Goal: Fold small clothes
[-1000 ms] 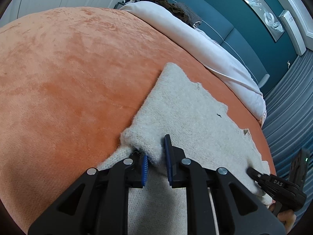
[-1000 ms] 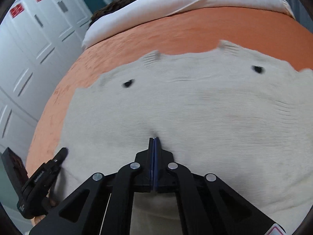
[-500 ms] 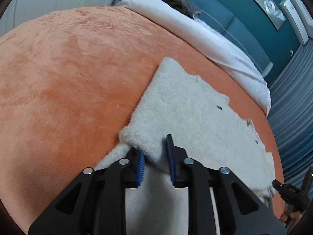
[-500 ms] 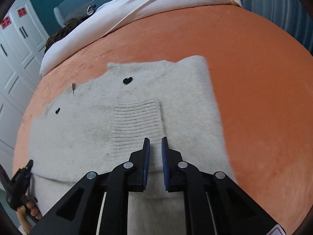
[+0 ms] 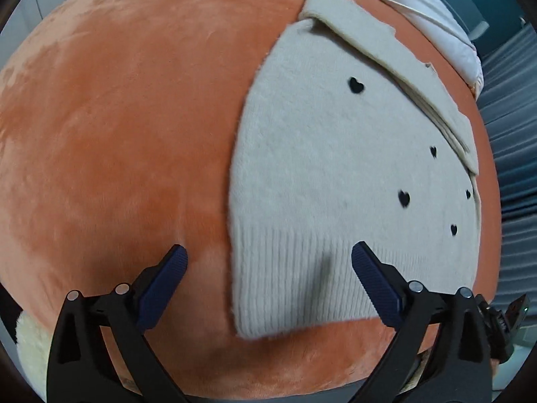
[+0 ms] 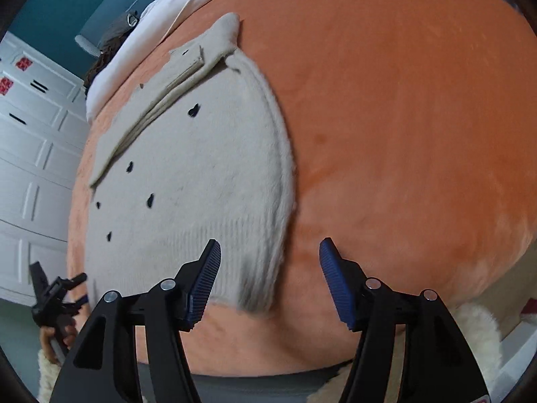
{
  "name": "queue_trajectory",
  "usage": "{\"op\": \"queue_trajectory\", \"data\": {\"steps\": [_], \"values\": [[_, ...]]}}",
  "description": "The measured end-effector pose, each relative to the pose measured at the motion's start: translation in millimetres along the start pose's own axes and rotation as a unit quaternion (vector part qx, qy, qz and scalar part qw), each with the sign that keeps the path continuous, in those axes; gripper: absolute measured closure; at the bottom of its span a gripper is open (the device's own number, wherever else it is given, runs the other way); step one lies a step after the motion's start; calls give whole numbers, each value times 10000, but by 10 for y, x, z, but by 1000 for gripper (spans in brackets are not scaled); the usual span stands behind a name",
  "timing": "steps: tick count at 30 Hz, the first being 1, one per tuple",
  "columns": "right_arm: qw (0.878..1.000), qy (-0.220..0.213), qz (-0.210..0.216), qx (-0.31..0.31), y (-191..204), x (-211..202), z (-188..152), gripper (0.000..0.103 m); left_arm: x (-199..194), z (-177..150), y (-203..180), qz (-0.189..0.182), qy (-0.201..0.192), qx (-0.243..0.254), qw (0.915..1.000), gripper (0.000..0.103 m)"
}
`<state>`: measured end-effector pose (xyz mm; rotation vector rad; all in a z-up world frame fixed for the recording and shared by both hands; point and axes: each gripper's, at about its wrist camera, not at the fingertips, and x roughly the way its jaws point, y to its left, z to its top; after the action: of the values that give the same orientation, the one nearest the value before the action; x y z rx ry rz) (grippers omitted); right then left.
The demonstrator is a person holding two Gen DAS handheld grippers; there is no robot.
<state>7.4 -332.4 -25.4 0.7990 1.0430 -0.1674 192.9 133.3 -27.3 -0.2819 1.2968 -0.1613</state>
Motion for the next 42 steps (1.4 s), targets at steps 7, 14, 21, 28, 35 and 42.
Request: {"op": "queue_trajectory", "data": {"steps": [7,14,21,28,35,42], "values": [[9998,1,149,-139,460,390,13,38,98,42,-245,315,43,249,9992,37],[9977,-469,269,-398,714,69,144,93,-301,200,-101,-170,-16,39,9998,96],[9930,-625,90,-998,750,-610,-125,96,-895,-182,-98,-410,-154,421,9982,97],[9766,622,-331,-2033,597,-1066,-1033,96,-1342,-1233,13,-137,501,1191,9915,97],[9725,680,595,-2147,762,-1765,-1282,96,-2067,-1519,196,-438,272,745,9959,97],[9736,-902,1688,-1248,944,-1121,376,90,-1754,26,-121,-577,-1254,816,9871,96]]}}
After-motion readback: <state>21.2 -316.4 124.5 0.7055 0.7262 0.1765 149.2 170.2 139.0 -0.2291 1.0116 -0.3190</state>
